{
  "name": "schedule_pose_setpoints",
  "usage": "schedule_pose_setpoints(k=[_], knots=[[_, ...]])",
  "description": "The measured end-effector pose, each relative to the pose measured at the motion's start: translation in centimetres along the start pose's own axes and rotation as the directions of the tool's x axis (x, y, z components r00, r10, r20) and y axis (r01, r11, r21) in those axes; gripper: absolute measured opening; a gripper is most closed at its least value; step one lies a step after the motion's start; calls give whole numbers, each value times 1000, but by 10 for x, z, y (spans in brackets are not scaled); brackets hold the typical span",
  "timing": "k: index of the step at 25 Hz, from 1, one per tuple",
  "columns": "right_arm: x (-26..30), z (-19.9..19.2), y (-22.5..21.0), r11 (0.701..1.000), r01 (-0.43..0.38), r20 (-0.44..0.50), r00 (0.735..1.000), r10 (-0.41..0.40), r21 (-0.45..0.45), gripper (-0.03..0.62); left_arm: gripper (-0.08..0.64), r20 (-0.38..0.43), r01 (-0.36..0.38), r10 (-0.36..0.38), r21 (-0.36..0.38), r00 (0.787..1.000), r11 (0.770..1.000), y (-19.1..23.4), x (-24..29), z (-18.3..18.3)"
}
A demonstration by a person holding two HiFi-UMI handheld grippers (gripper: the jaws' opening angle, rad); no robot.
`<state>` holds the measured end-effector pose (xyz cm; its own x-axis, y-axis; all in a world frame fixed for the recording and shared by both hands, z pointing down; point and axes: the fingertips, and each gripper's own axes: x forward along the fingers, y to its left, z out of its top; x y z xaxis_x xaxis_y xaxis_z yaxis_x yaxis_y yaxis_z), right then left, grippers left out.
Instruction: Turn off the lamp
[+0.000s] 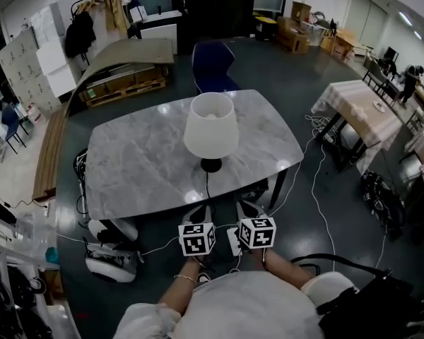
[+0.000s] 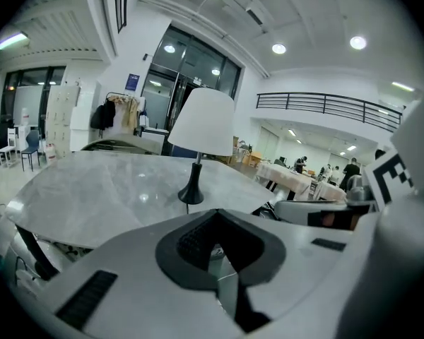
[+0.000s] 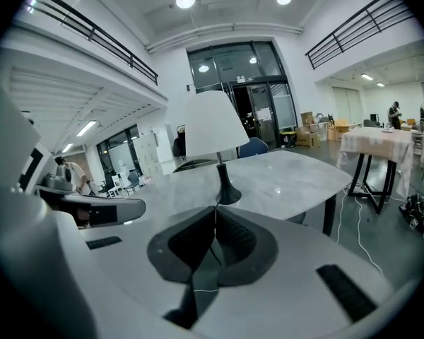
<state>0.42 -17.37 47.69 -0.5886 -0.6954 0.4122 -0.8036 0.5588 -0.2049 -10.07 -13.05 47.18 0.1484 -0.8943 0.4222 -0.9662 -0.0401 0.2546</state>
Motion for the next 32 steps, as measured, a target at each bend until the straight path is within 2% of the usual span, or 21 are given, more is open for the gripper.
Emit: schedule_pose_setpoints(k=[3, 12, 20, 32], knots=[[-5, -2, -1, 1000, -4, -16, 1000, 4, -6, 2, 8, -10, -2, 2, -8, 1000, 1000, -3, 2, -2], [-9, -3, 4, 999, -26, -19, 1000, 25, -37, -2, 8, -34, 7, -6, 38, 999, 999, -15, 3, -6], [-5, -1, -3, 1000, -9, -19, 1000, 9, -27, -2, 8, -41, 18, -14, 81, 999, 997, -25, 8, -5], [1, 4, -8, 1000, 5, -15, 1000, -6, -25, -2, 8, -36, 13, -10, 79, 999, 997, -22, 14, -2]])
